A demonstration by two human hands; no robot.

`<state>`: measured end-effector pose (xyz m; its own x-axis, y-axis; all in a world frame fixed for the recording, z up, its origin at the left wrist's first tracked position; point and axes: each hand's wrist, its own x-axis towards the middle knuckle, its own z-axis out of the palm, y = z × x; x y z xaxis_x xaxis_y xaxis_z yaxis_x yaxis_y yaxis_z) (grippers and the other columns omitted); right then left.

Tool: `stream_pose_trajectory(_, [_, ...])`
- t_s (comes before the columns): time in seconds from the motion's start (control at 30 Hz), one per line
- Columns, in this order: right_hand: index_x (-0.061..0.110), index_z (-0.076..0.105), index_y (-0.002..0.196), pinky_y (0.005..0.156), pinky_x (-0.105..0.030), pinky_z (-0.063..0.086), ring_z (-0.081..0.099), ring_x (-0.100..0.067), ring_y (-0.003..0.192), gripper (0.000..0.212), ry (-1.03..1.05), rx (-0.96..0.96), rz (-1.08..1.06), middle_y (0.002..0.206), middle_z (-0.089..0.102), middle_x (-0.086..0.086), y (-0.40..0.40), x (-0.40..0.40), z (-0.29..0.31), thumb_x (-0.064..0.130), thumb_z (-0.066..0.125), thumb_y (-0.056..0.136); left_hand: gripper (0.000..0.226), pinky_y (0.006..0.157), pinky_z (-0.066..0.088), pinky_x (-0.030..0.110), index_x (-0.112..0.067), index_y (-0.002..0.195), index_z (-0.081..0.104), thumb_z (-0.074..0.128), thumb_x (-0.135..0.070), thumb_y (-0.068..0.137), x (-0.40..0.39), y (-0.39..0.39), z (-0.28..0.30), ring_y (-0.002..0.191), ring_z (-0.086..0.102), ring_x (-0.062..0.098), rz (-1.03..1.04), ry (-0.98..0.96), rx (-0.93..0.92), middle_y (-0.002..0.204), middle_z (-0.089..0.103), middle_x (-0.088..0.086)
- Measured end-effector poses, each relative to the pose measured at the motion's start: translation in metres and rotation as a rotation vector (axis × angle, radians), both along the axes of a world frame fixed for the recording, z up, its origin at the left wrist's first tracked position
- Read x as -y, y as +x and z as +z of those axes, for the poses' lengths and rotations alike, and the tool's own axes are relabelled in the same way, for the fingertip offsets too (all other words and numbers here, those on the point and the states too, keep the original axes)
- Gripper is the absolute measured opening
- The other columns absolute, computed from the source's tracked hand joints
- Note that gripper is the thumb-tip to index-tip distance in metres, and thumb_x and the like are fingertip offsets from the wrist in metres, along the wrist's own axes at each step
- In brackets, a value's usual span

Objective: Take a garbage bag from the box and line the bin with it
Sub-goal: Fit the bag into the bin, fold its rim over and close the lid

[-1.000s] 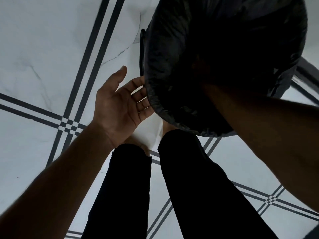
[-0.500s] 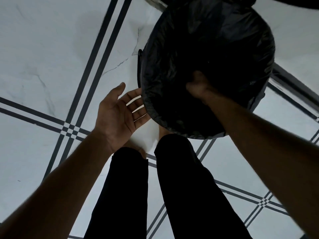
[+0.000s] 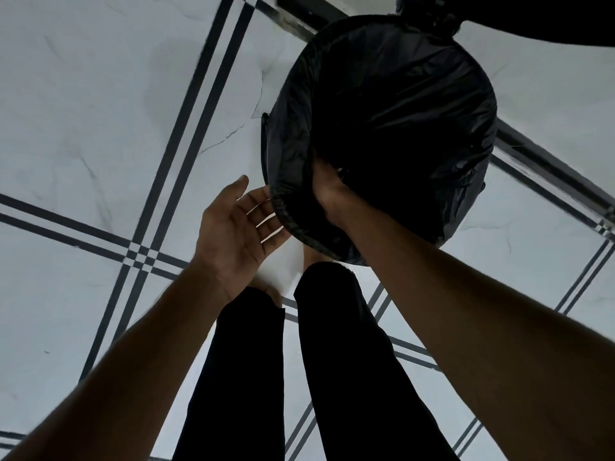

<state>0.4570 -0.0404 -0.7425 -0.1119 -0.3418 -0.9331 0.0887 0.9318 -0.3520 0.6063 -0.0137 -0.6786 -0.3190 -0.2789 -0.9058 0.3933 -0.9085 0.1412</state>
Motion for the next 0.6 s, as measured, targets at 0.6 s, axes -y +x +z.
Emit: stream_pose_trajectory(0.6, [0.017,0.042,0.145,0.099,-0.034,0.04,0.047,-0.029,0.13,0.045,0.015,-0.347,0.526,0.145,0.047,-0.009,-0.117,0.061,0.027,0.03,0.044,0.102,0.034,0.074,0.059,0.03,-0.015,0.092,0.068,0.047,-0.041,0.099,0.006,0.001,0.006,0.081,0.073,0.015,-0.087,-0.067,0.038,0.086,0.075,0.0])
